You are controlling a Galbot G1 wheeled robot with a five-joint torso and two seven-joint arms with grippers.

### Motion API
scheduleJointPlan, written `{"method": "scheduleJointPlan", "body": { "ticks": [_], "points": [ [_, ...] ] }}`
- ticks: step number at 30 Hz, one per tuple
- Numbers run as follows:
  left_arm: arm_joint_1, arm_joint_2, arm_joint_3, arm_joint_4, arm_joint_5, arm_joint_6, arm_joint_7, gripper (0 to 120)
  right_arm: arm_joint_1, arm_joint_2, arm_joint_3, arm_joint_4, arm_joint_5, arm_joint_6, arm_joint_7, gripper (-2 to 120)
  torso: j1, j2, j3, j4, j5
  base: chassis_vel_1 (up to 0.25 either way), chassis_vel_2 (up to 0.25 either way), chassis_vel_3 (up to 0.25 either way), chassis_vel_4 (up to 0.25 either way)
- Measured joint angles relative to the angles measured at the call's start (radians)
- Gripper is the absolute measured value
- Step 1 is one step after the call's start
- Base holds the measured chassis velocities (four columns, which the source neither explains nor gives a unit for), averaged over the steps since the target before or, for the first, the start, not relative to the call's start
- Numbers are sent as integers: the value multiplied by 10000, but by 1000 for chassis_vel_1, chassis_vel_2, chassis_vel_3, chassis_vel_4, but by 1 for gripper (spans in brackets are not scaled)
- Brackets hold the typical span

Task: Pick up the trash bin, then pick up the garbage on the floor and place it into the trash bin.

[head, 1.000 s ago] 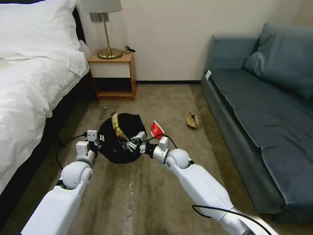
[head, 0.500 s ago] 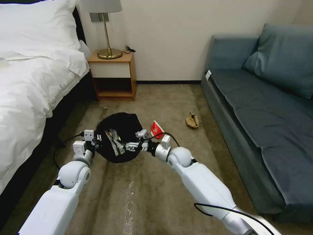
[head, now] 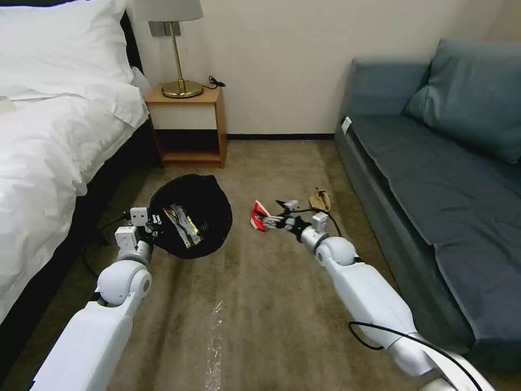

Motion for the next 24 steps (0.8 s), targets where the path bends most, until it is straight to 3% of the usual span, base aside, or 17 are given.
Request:
{"method": "scheduleJointPlan", "body": {
  "ticks": [12, 16, 24],
  "points": [
    [222, 335, -107, -318, -86, 78, 142, 2, -97, -608, 416, -877, 323, -30, -194, 100, -1, 0, -1, 1, -2, 0, 0, 0, 0],
    [685, 742, -513, -624, -241, 79, 501, 2, -422, -1039, 414, -874, 606, -86, -348, 100, 0, 1, -1, 0, -2, 0, 0, 0, 0],
    [911, 1039, -805, -608, -246, 43, 932, 2, -737, -1038, 779, -764, 601, -126, -362, 100, -1, 1, -2, 2, -4, 0, 0, 0, 0]
  ]
}}
